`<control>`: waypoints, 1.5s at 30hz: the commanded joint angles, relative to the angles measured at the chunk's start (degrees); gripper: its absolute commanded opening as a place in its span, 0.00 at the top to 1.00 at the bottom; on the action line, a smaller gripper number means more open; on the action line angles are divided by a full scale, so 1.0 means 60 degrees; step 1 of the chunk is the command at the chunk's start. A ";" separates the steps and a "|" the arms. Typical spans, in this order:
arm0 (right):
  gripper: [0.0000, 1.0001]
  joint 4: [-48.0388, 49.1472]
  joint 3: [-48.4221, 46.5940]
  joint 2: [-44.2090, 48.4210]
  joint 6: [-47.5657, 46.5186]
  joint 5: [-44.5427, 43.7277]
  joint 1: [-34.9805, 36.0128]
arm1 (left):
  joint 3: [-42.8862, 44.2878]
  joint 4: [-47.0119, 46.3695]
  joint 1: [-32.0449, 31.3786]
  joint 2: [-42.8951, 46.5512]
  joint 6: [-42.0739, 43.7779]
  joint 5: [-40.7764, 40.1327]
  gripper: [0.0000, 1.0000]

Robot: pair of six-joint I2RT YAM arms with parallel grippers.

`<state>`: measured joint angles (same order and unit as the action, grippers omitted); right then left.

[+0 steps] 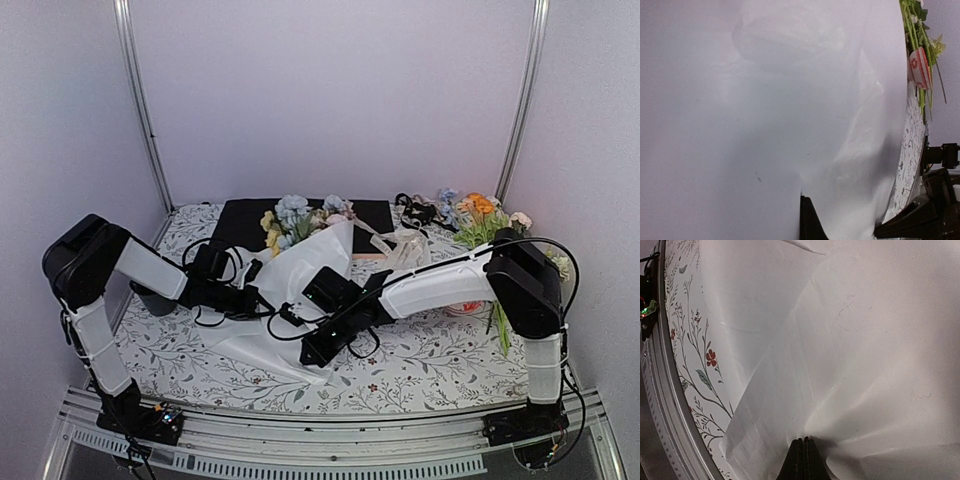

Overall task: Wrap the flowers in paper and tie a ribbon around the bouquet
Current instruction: Press the fold line on the 2/3-folded wrapping paper.

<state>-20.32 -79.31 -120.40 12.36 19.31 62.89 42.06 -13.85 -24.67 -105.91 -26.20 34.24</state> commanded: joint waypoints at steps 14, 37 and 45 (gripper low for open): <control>0.85 -0.0504 0.2743 0.3159 0.0826 0.0766 -0.0809 | -0.0225 0.0409 0.0156 -0.0278 0.0023 -0.0430 1.00; 0.46 0.5481 0.2442 -0.0110 0.6521 0.3522 -0.3949 | -0.0446 0.0328 0.0172 -0.0437 0.0000 -0.0345 1.00; 0.80 0.5805 0.3146 0.0600 0.6623 0.3273 -0.4061 | -0.0423 0.0281 0.0109 -0.0512 0.0001 -0.0100 1.00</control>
<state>12.97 -61.93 -119.55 51.77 39.07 38.92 41.08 -15.88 -24.45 -106.24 -26.61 35.75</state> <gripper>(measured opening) 0.212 0.004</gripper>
